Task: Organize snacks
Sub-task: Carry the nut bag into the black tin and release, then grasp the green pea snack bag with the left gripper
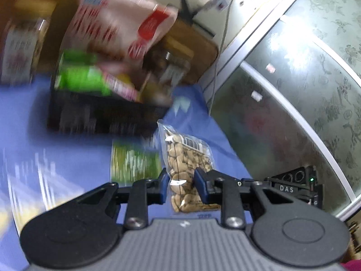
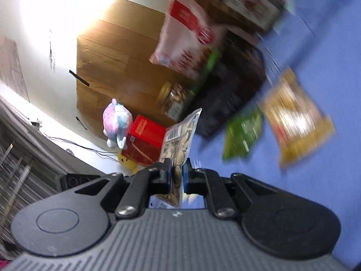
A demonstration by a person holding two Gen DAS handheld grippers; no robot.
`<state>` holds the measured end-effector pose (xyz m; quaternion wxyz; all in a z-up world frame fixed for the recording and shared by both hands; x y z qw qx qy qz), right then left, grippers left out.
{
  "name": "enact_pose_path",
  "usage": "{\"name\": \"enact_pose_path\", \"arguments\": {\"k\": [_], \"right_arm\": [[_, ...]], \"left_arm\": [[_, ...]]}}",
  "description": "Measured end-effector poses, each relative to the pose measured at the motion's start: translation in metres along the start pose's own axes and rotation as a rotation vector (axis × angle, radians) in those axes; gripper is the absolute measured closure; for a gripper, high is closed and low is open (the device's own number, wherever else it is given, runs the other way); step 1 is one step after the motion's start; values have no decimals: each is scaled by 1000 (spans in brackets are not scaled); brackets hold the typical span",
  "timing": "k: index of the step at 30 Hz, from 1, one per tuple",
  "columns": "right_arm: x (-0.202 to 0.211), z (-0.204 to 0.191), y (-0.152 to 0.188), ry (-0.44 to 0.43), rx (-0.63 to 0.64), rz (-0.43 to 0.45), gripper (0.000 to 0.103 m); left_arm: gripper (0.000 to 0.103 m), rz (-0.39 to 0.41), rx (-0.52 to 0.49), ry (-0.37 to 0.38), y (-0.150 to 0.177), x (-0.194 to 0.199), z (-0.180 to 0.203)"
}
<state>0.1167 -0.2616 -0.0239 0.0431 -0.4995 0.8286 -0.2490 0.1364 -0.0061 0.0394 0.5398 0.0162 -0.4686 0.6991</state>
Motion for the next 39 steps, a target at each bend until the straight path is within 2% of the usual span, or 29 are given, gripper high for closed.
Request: {"name": "enact_pose_path", "arguments": {"k": [3, 6, 11, 17, 18, 19, 21, 23, 26, 28, 30, 33, 36, 39], "right_arm": [[-15, -20, -44, 33, 101, 18, 90], [-41, -27, -88, 96, 184, 20, 90], [-91, -14, -135, 241, 339, -15, 88], [-122, 4, -132, 469, 572, -42, 77], [-123, 4, -129, 510, 622, -29, 71], [-123, 3, -128, 542, 668, -11, 67], [-119, -1, -124, 603, 747, 52, 64], [-112, -3, -125, 625, 760, 112, 50], [-90, -11, -127, 592, 707, 176, 49], [-65, -16, -120, 544, 676, 187, 49], [-45, -22, -106, 476, 626, 158, 49], [-42, -16, -79, 391, 559, -11, 48], [-60, 0, -57, 443, 555, -151, 45], [-81, 13, -47, 531, 585, -221, 44]], "left_arm": [[76, 48, -56, -46, -45, -5, -1], [74, 74, -54, -97, -86, -23, -17], [73, 73, -1, -176, -122, -61, -57], [69, 4, 3, -236, -119, -100, -79], [68, -3, -14, -245, -118, -104, -78], [72, -11, -30, -258, -116, -108, -76], [68, -13, -51, -299, -115, -111, -73], [64, -17, -60, -319, -113, -112, -72], [64, 24, -73, -342, -112, -94, -65], [63, 106, -84, -329, -107, -61, -55], [60, 162, -106, -308, -93, -31, -45], [59, 140, -140, -248, -65, -16, -32], [52, 59, -132, -248, -38, -35, -32], [52, -67, -46, -228, -15, -64, -49]]}}
Point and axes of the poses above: each gripper's, at about its wrist camera, not at the fingertips, and x roughly against the way its jaws point, z to its right, y to its underside, the point moved 4 cm from there along -x, roughly the way its jaws point, and after that the axes turned 5 degrees about -z, right-handed, at the moved point
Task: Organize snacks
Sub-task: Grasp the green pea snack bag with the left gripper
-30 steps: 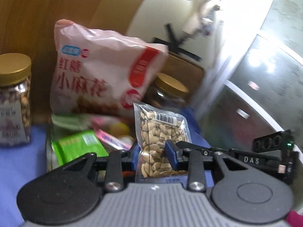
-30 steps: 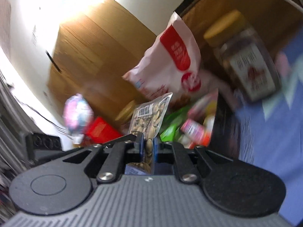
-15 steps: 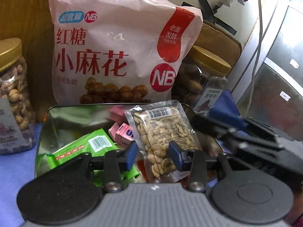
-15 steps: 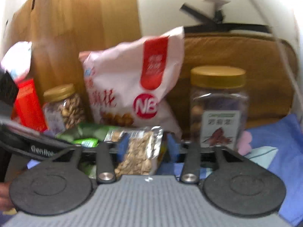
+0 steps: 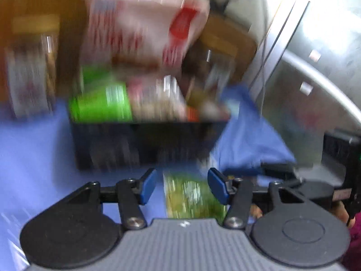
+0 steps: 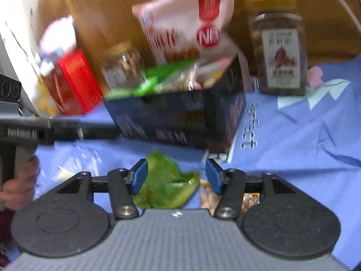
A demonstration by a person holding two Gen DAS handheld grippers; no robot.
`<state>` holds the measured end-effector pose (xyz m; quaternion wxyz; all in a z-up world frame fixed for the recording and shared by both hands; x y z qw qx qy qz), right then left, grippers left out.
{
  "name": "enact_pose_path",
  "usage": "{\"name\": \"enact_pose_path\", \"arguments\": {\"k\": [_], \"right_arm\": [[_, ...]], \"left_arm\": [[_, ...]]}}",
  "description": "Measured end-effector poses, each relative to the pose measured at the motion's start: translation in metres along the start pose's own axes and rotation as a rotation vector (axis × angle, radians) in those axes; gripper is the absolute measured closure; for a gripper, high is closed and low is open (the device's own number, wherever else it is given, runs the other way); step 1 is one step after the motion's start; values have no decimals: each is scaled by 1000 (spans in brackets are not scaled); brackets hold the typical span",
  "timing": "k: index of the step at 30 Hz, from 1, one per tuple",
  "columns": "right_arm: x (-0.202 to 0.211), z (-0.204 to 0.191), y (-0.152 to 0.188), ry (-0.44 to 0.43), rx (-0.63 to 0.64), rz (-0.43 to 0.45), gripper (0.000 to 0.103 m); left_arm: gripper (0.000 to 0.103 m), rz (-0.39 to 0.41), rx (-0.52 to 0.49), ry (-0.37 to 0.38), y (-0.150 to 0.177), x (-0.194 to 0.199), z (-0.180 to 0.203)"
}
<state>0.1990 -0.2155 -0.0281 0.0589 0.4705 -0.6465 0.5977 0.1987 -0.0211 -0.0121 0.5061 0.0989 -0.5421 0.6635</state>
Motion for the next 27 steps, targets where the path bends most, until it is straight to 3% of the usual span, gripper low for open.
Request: {"name": "enact_pose_path", "arguments": {"k": [1, 5, 9, 12, 15, 18, 21, 25, 27], "right_arm": [[-6, -3, 1, 17, 26, -13, 43], [-9, -13, 9, 18, 15, -29, 51], [11, -16, 24, -85, -66, -24, 52], [35, -14, 34, -142, -169, 26, 51], [50, -15, 46, -156, -204, 55, 51], [43, -18, 56, -117, -180, 22, 52], [40, -16, 63, -108, -191, 12, 51], [37, -11, 65, -142, -250, 31, 52], [30, -15, 64, -147, -236, 48, 52]], "left_arm": [[52, -39, 19, 5, 7, -11, -3], [49, -22, -4, -16, 21, -10, 1], [49, -27, 11, 24, 35, 11, 3], [46, 4, 23, 27, 43, 27, -2], [46, 6, 72, 23, 38, 27, -14], [46, -12, 103, 45, 34, 18, -17], [44, -28, 68, 43, 29, 6, -13], [32, -21, 1, 63, 25, -4, -5], [34, -16, -25, 66, 28, -5, 0]]}}
Point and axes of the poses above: each gripper's, at about its wrist camera, not at the fingertips, and x roughly against the way its jaws point, z to its right, y to its underside, the point moved 4 cm from there along -x, roughly the way its jaws point, and after that the axes turned 5 degrees about -z, right-handed, at the moved point
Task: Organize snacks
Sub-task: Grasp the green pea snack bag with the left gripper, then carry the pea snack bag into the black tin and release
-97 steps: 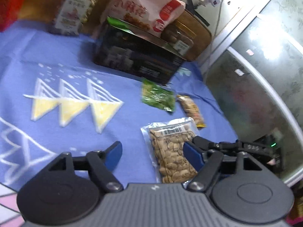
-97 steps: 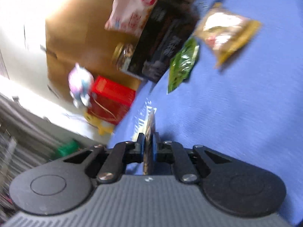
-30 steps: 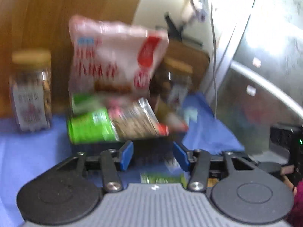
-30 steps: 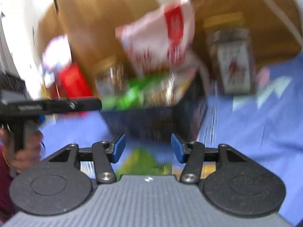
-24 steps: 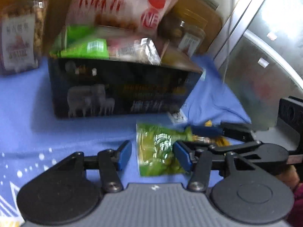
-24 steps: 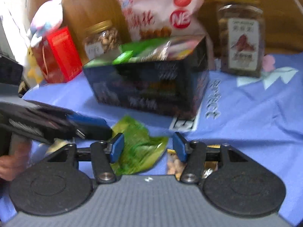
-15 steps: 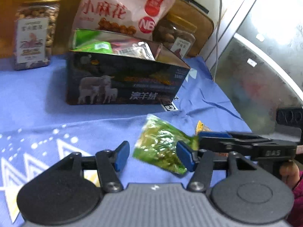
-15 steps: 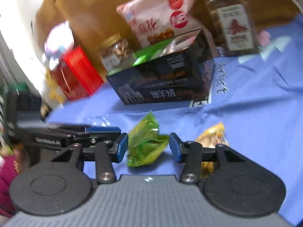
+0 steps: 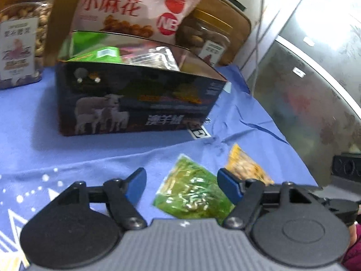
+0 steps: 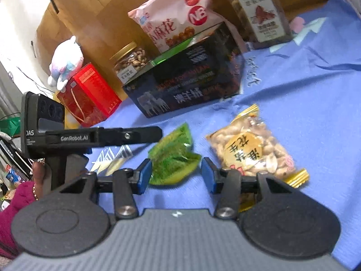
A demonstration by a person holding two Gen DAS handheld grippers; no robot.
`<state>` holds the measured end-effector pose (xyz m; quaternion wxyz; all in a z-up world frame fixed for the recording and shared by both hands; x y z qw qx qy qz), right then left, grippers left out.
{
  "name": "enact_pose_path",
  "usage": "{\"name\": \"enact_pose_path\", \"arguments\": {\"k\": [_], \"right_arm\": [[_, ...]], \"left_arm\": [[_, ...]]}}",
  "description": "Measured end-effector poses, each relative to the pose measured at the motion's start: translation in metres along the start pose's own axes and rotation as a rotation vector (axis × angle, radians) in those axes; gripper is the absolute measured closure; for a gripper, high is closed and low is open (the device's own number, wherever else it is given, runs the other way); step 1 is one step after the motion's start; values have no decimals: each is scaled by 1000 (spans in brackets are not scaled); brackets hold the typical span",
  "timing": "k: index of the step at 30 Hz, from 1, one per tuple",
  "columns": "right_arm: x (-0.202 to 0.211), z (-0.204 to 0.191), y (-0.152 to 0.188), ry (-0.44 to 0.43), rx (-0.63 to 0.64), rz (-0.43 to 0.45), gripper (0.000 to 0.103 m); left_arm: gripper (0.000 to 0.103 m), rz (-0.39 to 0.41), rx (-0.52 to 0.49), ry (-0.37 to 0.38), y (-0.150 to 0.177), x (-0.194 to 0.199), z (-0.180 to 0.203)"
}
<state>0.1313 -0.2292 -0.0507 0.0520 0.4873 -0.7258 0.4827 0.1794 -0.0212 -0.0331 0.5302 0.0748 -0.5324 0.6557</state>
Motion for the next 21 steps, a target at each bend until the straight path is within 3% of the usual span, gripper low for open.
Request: {"name": "enact_pose_path", "arguments": {"k": [2, 3, 4, 7, 10, 13, 21], "right_arm": [[-9, -5, -2, -1, 9, 13, 63], [-14, -6, -4, 3, 8, 13, 86], [-22, -6, -4, -8, 1, 0, 91], [-27, -10, -6, -47, -11, 6, 92], [-27, -19, -7, -72, 4, 29, 92], [-29, -27, -6, -126, 5, 32, 92], [-38, -36, 2, -195, -18, -47, 89]], "left_arm": [[36, 9, -22, -2, 5, 2, 3], [36, 11, -21, 6, 8, 5, 3], [36, 12, -15, 12, 10, 8, 2], [37, 21, 28, 31, 17, 19, -7], [53, 29, 100, 45, 24, 32, -22], [54, 41, 193, 94, 33, 45, -37], [66, 89, 216, 49, 57, 67, -41]]}}
Point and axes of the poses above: each gripper's, at about its wrist camera, not at the fingertips, and x roughly against the way its jaws point, z to its right, y to its underside, the point moved 4 cm from there along -x, roughly the way its jaws point, and after that the axes turned 5 degrees about -z, right-handed, at the moved point
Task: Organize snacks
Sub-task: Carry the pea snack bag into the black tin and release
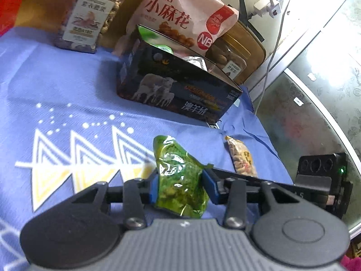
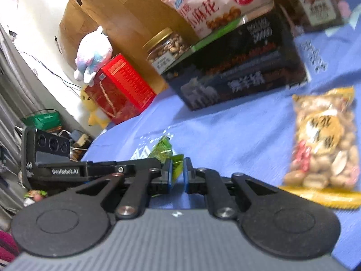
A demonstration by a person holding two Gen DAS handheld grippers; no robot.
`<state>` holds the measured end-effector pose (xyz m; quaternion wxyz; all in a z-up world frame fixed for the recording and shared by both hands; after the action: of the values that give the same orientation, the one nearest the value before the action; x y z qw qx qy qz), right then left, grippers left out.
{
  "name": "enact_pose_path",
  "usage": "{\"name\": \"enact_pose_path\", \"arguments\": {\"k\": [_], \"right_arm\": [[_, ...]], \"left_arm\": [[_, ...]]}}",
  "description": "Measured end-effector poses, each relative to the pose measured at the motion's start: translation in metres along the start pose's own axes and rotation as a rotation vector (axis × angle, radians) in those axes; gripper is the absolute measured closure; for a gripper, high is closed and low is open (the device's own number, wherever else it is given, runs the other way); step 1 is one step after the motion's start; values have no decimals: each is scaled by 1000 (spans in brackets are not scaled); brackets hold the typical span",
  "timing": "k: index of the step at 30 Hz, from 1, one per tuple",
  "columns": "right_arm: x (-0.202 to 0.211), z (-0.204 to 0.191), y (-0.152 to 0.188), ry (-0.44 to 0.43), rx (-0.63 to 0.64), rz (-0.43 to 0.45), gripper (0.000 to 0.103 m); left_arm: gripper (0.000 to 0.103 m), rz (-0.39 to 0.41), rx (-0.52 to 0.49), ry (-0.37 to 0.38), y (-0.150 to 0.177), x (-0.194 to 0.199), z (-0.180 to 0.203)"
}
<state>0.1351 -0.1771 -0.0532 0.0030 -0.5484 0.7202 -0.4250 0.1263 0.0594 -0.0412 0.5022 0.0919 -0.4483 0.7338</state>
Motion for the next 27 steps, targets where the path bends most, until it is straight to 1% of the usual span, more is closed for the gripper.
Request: {"name": "enact_pose_path", "arguments": {"k": [2, 5, 7, 9, 12, 15, 18, 21, 23, 24, 26, 27], "right_arm": [[0, 0, 3, -24, -30, -12, 88], [6, -5, 4, -54, -60, 12, 92], [11, -12, -3, -68, -60, 41, 93], [16, -22, -14, -63, -28, 75, 93], [20, -38, -40, -11, 54, 127, 93], [22, -44, -73, 31, 101, 195, 93], [15, -38, -105, 92, 135, 235, 93], [0, -27, -126, 185, 190, 240, 93], [-10, -16, -135, 248, 220, 232, 93], [-15, -11, -137, 283, 235, 226, 90], [-24, -3, -141, 361, 268, 222, 87], [-25, 2, -142, 389, 274, 222, 78]], "left_arm": [[67, 4, 15, 16, 3, 4, -1], [67, 19, 36, 49, -1, 13, 2], [67, 41, 15, 59, -11, 21, 9], [67, 63, -31, 47, -25, 26, 19], [67, 95, -98, 20, -57, 29, 33], [66, 139, -172, -9, -93, 25, 47], [65, 154, -209, -54, -125, 6, 52], [63, 144, -232, -106, -148, -22, 49], [59, 122, -231, -144, -158, -43, 44], [58, 111, -230, -161, -161, -52, 38], [41, 97, -224, -230, -164, -68, 32], [40, 95, -222, -271, -165, -73, 29]]}}
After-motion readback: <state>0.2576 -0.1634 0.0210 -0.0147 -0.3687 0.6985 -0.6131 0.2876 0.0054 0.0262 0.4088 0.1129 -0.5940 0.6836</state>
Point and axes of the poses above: each gripper's, at about its wrist camera, not at the fingertips, and x roughly against the way its jaws point, z to its right, y to its underside, the point moved 4 cm from there along -x, roughly the way its jaws point, and after that the axes turned 5 degrees about -z, right-handed, at the moved point
